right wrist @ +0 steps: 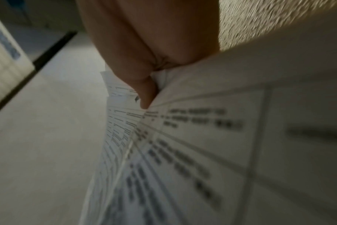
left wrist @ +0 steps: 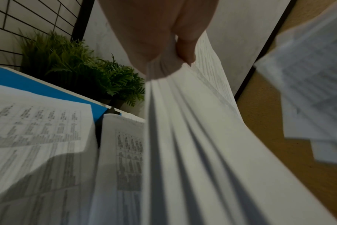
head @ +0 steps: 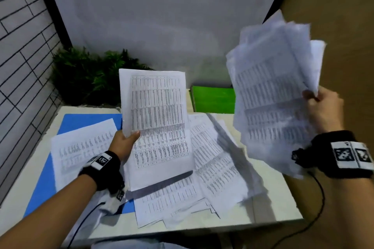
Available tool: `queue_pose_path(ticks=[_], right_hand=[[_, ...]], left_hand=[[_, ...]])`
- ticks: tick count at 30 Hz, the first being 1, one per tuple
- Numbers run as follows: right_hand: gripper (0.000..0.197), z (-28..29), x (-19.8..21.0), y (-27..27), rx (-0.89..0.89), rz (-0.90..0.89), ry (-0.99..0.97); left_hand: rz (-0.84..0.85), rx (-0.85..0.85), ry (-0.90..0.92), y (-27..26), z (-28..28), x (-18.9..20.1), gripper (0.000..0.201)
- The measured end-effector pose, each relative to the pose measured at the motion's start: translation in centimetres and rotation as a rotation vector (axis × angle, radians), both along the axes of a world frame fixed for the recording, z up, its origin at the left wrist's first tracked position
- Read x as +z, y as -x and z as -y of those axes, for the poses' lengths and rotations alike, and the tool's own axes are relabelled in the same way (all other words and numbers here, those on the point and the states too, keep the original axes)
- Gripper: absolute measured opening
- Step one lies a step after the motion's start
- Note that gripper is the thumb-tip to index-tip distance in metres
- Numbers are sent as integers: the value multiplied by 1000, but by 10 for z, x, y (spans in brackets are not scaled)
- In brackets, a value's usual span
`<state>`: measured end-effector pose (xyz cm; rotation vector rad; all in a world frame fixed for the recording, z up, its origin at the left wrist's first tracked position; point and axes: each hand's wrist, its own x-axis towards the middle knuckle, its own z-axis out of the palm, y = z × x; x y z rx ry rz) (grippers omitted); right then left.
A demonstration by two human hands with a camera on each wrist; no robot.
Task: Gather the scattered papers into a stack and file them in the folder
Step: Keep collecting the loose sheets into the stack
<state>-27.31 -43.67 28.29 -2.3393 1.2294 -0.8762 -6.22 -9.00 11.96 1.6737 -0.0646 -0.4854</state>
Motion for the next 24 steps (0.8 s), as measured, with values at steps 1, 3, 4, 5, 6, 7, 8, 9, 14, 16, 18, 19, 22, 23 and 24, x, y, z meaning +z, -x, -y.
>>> queue_pose_path(ticks=[1,3,4,5,6,7,8,9,14,16,18,19,22,23,24], right_hand=[[27,-1,13,8,31,84,-25],[19,-4,28,16,114,268,-151],[11,-4,28,18,143,342,-222],[8,-5,22,16,163,384,-295],[7,-5,10,14,187,411,-374],[7,-7,-7,9,211,438,-485],[8,-10,-27,4,239,450,-606],[9,-13,-49,-2,263,448,-717],[37,-43,-111,-31,426,405,-1019],[37,-46,-116,-37,467,447,-1020],[27,-47,-115,-42,444,522,-922],[20,-46,-113,-43,428,562,-872],[15,-46,-110,-46,439,651,-775],[13,-46,-113,-47,452,667,-779],[11,-47,-115,-48,468,673,-794]], left_hand=[[11,-3,9,1,5,2,32],[10,-7,40,5,16,6,33],[-1,-15,61,6,22,8,33],[8,-35,80,7,28,9,31],[14,-57,79,9,36,12,26],[31,-89,72,12,43,15,16],[40,-130,67,16,50,20,6],[54,-169,68,18,58,22,9],[-108,-221,223,41,83,48,17],[-218,-121,439,47,89,54,30],[-163,-283,580,42,85,57,49],[-160,-373,582,38,83,61,60],[5,-266,445,20,84,67,53],[116,-244,422,19,86,68,45],[148,-238,392,21,88,67,40]])
